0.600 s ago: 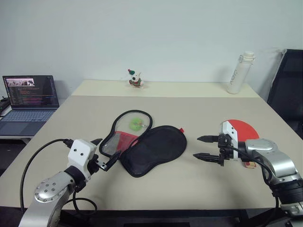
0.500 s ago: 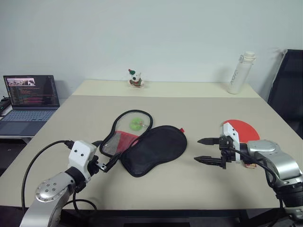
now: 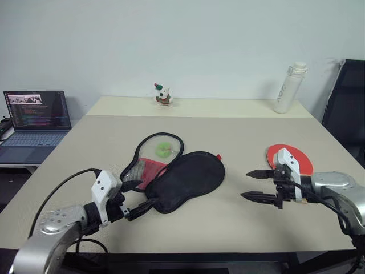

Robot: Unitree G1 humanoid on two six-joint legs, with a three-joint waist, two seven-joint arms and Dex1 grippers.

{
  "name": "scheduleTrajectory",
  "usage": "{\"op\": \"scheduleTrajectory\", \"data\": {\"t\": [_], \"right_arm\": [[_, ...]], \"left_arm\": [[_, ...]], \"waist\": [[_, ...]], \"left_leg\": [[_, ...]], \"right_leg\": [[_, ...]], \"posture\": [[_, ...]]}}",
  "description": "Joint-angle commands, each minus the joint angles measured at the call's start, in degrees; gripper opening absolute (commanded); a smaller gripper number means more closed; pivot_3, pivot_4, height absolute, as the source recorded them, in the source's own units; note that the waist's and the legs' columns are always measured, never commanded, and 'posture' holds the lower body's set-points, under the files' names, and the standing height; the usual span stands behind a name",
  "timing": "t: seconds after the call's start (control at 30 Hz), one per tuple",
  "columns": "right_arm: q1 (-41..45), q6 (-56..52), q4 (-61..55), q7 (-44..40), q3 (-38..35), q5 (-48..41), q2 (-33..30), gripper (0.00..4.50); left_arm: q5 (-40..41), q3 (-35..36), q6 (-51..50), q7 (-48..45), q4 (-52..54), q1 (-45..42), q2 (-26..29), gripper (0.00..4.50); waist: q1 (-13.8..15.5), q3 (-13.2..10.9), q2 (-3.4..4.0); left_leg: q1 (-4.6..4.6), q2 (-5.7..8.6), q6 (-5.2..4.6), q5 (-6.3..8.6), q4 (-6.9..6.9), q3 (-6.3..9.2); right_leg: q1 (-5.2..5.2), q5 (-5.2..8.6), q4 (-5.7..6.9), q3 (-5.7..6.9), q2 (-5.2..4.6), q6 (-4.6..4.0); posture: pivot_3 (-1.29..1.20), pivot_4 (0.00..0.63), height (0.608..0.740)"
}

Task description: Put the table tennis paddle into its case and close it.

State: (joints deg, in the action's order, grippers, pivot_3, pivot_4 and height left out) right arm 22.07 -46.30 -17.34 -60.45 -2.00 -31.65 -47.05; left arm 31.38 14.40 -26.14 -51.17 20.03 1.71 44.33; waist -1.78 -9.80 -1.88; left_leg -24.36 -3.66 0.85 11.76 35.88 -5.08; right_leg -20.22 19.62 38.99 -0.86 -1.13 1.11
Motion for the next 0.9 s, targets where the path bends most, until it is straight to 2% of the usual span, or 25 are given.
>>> {"op": "scheduleTrajectory", "data": {"t": [0.03, 0.3, 0.43, 0.67, 0.9], "right_arm": [[-0.5, -4.0, -5.6, 2.4, -2.0, -3.7, -0.3, 4.49], [-4.7, -3.3, -8.2, 7.9, -1.0, -2.8, 1.3, 4.49], [-4.4, 0.1, -5.5, 7.8, 0.2, -1.1, 1.9, 4.49], [-5.1, 3.4, -4.4, 8.1, 0.9, 0.0, 2.9, 4.49], [-4.8, 2.3, -6.4, 8.7, 0.4, -1.4, 3.7, 4.49]], "left_arm": [[-0.9, -0.5, 2.1, -4.1, 0.3, -0.2, 2.6, 4.50], [-6.8, -9.0, 7.4, -7.1, -7.3, -6.5, 0.9, 4.50], [-12.7, -14.6, 13.4, -8.5, -13.9, -11.0, -0.5, 4.50], [-16.6, -19.9, 18.9, -12.3, -21.7, -16.6, -3.1, 4.50], [-17.6, -23.6, 20.6, -18.1, -21.9, -17.1, -2.6, 4.50]], "waist": [[0.0, 0.0, 0.00], [0.2, 0.0, -0.04], [0.1, 0.0, -0.04], [0.2, 0.0, -0.04], [0.1, 0.0, -0.04]], "left_leg": [[0.00, 0.00, 0.00, 0.00, 0.00, 0.01], [-0.02, 0.03, -0.01, 0.01, 0.01, 0.01], [-0.03, 0.01, -0.01, 0.00, 0.00, 0.00], [-0.08, 0.02, -0.01, 0.00, 0.02, -0.01], [-0.08, 0.01, -0.01, 0.00, 0.04, 0.00]], "right_leg": [[0.00, 0.00, 0.00, 0.00, 0.00, 0.00], [-0.01, 0.01, -0.01, 0.00, -0.01, 0.00], [-0.05, 0.01, 0.00, -0.01, 0.03, 0.00], [-0.07, 0.01, 0.00, 0.00, 0.03, 0.00], [-0.07, 0.01, 0.02, 0.01, 0.03, 0.00]], "posture": [[0.00, 0.150, 0.740], [0.00, 0.150, 0.740], [0.00, 0.150, 0.740], [0.00, 0.150, 0.740], [0.00, 0.150, 0.740]]}}
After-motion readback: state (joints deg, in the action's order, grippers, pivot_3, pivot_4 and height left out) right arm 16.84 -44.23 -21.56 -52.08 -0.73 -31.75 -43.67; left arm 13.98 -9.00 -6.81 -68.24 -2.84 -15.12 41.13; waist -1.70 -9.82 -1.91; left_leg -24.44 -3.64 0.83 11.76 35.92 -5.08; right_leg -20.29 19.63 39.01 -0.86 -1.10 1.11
